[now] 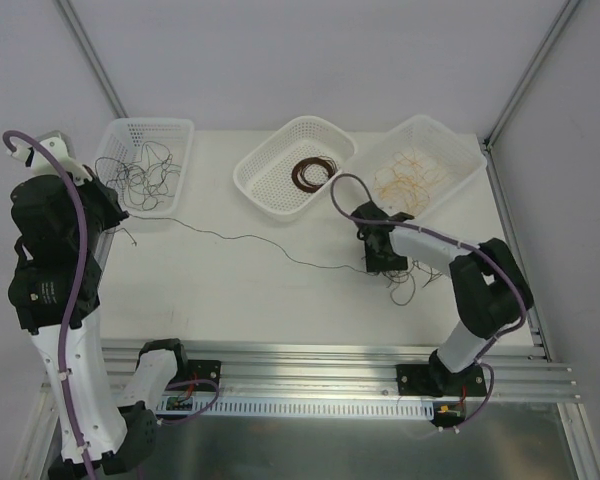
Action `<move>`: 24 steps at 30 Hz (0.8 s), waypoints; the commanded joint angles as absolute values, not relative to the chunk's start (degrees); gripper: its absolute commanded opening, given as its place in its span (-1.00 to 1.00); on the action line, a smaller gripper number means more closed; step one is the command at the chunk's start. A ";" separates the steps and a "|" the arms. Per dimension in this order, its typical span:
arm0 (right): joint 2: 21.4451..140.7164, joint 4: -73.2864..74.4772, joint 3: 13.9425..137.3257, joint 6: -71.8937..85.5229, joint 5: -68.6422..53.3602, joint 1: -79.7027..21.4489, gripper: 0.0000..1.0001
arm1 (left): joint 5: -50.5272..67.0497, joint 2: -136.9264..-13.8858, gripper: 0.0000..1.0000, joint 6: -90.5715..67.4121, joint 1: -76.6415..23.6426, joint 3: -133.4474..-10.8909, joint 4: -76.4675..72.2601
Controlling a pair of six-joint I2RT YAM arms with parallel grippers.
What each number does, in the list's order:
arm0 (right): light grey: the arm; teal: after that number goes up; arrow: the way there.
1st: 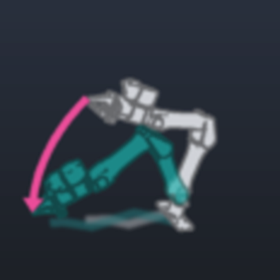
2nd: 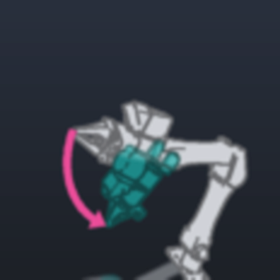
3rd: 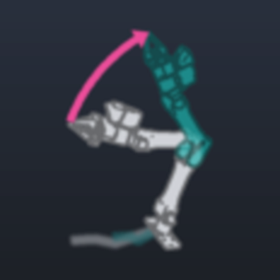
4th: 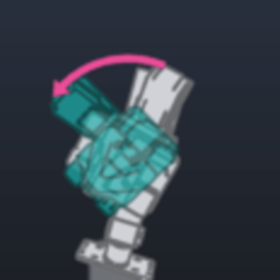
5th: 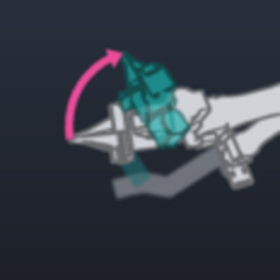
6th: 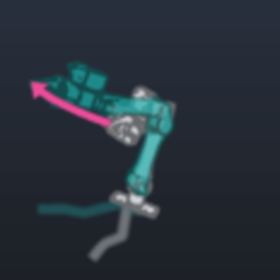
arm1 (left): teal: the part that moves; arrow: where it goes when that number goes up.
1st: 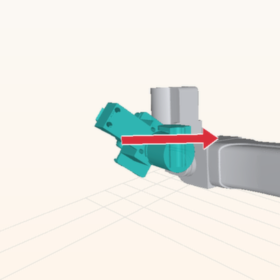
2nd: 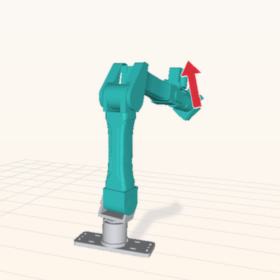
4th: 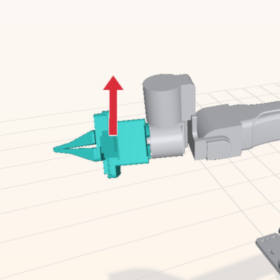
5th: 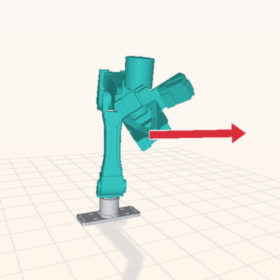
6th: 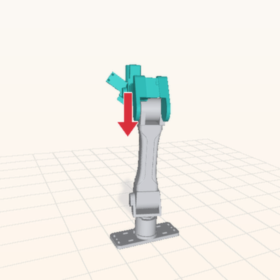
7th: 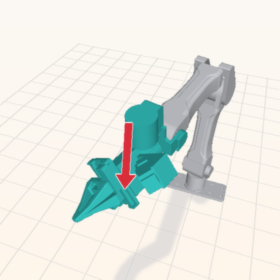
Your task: Untangle the cables
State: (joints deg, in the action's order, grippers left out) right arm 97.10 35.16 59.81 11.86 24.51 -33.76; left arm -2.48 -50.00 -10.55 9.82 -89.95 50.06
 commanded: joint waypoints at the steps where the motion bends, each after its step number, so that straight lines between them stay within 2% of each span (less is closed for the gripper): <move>1: 89.84 35.60 55.12 14.85 22.07 -27.35 0.07 | -6.94 -52.03 -1.00 -8.18 10.02 -94.47 50.36; 8: 81.75 34.98 51.33 15.64 14.86 -20.13 0.04 | -13.44 -56.68 -1.00 -5.63 10.02 -103.18 50.62; 12: 78.67 35.15 50.89 15.12 10.99 -16.53 0.04 | -12.76 -59.23 -1.00 -5.62 10.11 -107.31 50.54; 17: 77.17 36.56 53.96 12.57 7.74 -16.70 0.06 | -6.25 -63.80 -1.00 -7.64 10.02 -112.40 49.49; 24: 74.10 37.17 54.84 9.58 2.55 -21.34 0.27 | -3.53 -72.94 -1.00 -9.75 10.11 -124.17 47.02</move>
State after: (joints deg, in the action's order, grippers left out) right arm 77.10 35.88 52.12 11.75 6.04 -18.79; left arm -6.42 -69.60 -8.03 9.82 -119.15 50.06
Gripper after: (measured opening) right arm 0.621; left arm 0.009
